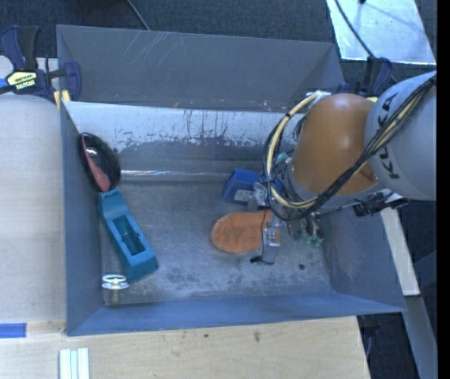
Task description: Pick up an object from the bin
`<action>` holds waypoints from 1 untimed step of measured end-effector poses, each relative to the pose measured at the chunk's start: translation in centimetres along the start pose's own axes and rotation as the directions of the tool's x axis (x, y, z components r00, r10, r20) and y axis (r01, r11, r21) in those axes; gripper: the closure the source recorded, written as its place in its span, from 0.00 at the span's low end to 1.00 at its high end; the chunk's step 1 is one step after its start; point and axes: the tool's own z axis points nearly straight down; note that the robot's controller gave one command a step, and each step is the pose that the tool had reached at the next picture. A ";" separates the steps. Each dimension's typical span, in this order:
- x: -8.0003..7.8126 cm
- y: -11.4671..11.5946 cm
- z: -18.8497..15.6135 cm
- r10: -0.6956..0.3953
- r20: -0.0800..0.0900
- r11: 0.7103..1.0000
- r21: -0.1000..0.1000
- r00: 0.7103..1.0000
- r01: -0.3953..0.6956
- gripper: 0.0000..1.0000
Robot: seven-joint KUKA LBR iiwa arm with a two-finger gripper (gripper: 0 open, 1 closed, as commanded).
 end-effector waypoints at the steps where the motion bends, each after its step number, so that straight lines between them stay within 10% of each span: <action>1: -1.7 1.0 1.5 0.163 0.004 0.987 -0.001 0.987 -0.163 0.00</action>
Offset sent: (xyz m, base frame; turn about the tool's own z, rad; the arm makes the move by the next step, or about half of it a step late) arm 0.0214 0.0403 -0.0625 -0.1027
